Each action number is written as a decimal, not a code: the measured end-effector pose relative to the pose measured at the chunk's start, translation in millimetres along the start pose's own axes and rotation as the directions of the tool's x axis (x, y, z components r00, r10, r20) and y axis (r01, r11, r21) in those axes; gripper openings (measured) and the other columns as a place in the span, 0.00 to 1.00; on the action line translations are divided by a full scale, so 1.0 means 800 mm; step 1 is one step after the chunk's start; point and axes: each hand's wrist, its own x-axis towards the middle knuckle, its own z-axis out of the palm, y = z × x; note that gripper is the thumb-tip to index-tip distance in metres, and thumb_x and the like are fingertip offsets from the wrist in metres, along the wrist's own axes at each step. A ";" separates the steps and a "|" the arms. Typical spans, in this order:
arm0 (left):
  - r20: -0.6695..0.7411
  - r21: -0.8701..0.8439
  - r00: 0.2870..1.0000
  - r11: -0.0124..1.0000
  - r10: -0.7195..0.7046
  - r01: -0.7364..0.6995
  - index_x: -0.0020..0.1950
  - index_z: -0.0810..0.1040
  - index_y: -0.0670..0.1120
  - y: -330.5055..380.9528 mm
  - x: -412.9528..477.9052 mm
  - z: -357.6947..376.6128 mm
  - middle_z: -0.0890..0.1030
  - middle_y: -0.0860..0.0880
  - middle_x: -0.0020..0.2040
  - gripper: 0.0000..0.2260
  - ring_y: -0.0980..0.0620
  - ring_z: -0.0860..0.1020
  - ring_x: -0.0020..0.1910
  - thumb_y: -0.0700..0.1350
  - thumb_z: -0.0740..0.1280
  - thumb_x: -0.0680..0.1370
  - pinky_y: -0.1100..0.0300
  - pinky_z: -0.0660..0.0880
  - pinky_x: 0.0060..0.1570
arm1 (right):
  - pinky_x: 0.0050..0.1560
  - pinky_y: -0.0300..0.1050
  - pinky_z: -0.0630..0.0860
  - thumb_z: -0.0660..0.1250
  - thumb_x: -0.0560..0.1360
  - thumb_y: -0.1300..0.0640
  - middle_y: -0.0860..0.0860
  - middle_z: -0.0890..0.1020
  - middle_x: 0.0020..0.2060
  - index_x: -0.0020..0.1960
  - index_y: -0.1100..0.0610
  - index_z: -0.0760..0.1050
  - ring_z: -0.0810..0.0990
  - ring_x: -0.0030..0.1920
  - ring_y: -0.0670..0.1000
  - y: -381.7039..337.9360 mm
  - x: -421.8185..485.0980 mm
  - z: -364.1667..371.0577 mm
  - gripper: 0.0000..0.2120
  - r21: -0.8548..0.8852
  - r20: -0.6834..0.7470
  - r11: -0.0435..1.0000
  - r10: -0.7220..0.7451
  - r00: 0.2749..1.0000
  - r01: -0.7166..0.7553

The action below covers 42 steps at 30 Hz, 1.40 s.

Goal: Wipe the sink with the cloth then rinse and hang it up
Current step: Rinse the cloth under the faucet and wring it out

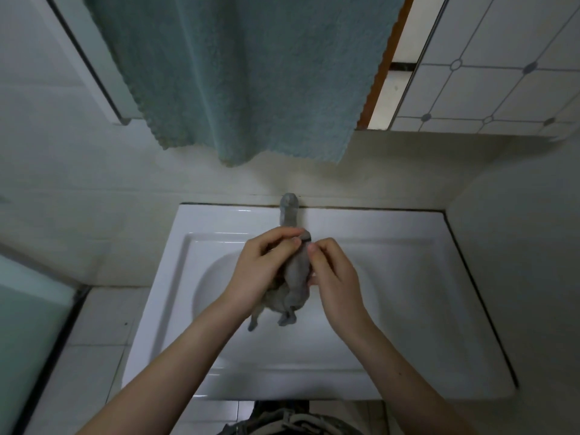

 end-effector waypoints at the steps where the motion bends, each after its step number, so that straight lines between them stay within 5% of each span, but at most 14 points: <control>1: 0.016 -0.029 0.999 0.998 -0.047 0.047 0.56 0.84 0.45 -0.002 -0.001 -0.001 0.85 0.48 0.52 0.10 0.51 0.82 0.54 0.42 0.63 0.80 0.59 0.78 0.53 | 0.46 0.53 0.81 0.60 0.80 0.51 0.50 0.81 0.39 0.43 0.52 0.75 0.81 0.43 0.52 0.001 0.003 0.002 0.10 0.032 -0.004 0.999 0.028 1.000 -0.028; 5: -0.068 0.119 0.998 0.993 -0.013 0.021 0.56 0.84 0.50 -0.021 -0.001 -0.004 0.86 0.50 0.49 0.09 0.51 0.84 0.49 0.43 0.69 0.77 0.54 0.80 0.54 | 0.47 0.56 0.80 0.62 0.79 0.51 0.50 0.81 0.36 0.43 0.55 0.77 0.81 0.40 0.51 0.011 0.009 0.010 0.10 0.003 -0.024 0.998 0.059 0.998 -0.059; 10: -0.055 0.312 0.991 0.945 0.121 -0.098 0.53 0.84 0.49 -0.042 -0.005 0.002 0.81 0.61 0.35 0.14 0.62 0.79 0.38 0.37 0.75 0.70 0.69 0.76 0.43 | 0.47 0.56 0.81 0.64 0.77 0.53 0.51 0.84 0.34 0.38 0.55 0.80 0.83 0.38 0.50 0.021 0.013 0.021 0.12 -0.054 -0.069 0.993 0.106 0.992 -0.110; 14: -0.081 0.139 0.997 0.990 -0.010 0.021 0.53 0.84 0.45 -0.049 -0.002 -0.010 0.84 0.50 0.40 0.12 0.52 0.82 0.44 0.38 0.76 0.70 0.57 0.80 0.52 | 0.48 0.65 0.79 0.64 0.73 0.47 0.60 0.84 0.37 0.42 0.58 0.82 0.83 0.43 0.62 0.031 0.019 0.015 0.16 -0.001 -0.036 0.991 0.134 0.990 -0.134; 17: -0.054 -0.094 0.980 0.978 -0.194 0.188 0.55 0.83 0.41 -0.054 0.000 -0.015 0.85 0.39 0.48 0.10 0.39 0.83 0.51 0.36 0.72 0.74 0.48 0.79 0.57 | 0.51 0.69 0.76 0.64 0.72 0.52 0.69 0.81 0.39 0.41 0.67 0.79 0.82 0.41 0.64 0.032 0.023 0.013 0.17 0.054 -0.038 0.987 0.153 0.987 -0.151; 21: -0.129 -0.177 0.968 0.965 -0.216 0.192 0.56 0.81 0.37 -0.055 0.003 -0.016 0.84 0.36 0.50 0.09 0.39 0.82 0.50 0.35 0.68 0.76 0.48 0.78 0.55 | 0.47 0.55 0.81 0.62 0.74 0.64 0.62 0.79 0.31 0.35 0.70 0.76 0.78 0.35 0.54 0.032 0.032 0.006 0.12 0.086 -0.102 0.981 0.180 0.978 -0.171; 26: -0.362 -0.133 0.927 0.990 -0.101 0.056 0.50 0.80 0.41 -0.053 0.011 -0.061 0.84 0.46 0.44 0.07 0.50 0.82 0.44 0.35 0.63 0.78 0.57 0.79 0.47 | 0.29 0.29 0.64 0.60 0.78 0.63 0.52 0.71 0.27 0.34 0.61 0.71 0.65 0.27 0.46 0.027 0.041 -0.043 0.13 -0.374 -0.248 0.927 -0.059 0.967 -0.039; 30: -0.502 -0.079 0.864 0.997 -0.036 -0.005 0.44 0.79 0.48 -0.048 0.020 -0.103 0.81 0.46 0.44 0.08 0.48 0.79 0.44 0.38 0.61 0.77 0.51 0.77 0.47 | 0.29 0.29 0.66 0.58 0.79 0.62 0.49 0.70 0.27 0.37 0.64 0.72 0.66 0.28 0.46 0.044 0.050 -0.094 0.13 -0.546 -0.321 0.834 -0.119 0.940 -0.081; 35: -0.283 0.001 0.952 0.993 0.117 -0.122 0.46 0.81 0.49 -0.005 0.027 -0.084 0.81 0.47 0.45 0.07 0.46 0.77 0.46 0.45 0.62 0.76 0.48 0.75 0.48 | 0.27 0.43 0.64 0.60 0.77 0.62 0.55 0.71 0.25 0.32 0.65 0.71 0.69 0.27 0.52 0.082 0.051 -0.099 0.16 -0.710 -0.169 0.673 0.122 0.978 -0.207; 38: -0.121 0.087 0.975 0.980 0.187 -0.178 0.48 0.79 0.44 0.020 0.024 -0.050 0.80 0.50 0.45 0.07 0.53 0.76 0.45 0.41 0.62 0.78 0.57 0.72 0.47 | 0.36 0.44 0.71 0.62 0.76 0.60 0.55 0.76 0.33 0.38 0.63 0.75 0.78 0.36 0.55 0.091 0.047 -0.064 0.10 -0.779 -0.055 0.600 0.224 0.973 -0.182; 40: -0.018 0.168 0.971 0.959 0.237 -0.230 0.49 0.79 0.41 0.034 0.020 -0.034 0.80 0.50 0.44 0.07 0.56 0.76 0.44 0.39 0.61 0.79 0.62 0.70 0.46 | 0.47 0.42 0.72 0.65 0.76 0.57 0.50 0.79 0.46 0.53 0.59 0.76 0.79 0.47 0.50 0.077 0.039 -0.041 0.08 -0.683 -0.005 0.727 0.086 0.996 -0.066; 42: 0.105 0.223 0.957 0.931 0.272 -0.289 0.48 0.79 0.39 0.046 0.016 -0.026 0.80 0.50 0.43 0.07 0.59 0.76 0.43 0.37 0.61 0.79 0.67 0.70 0.46 | 0.58 0.40 0.72 0.66 0.75 0.60 0.45 0.76 0.60 0.65 0.53 0.71 0.76 0.59 0.44 0.044 0.035 -0.022 0.19 -0.403 0.104 0.894 -0.167 0.980 0.195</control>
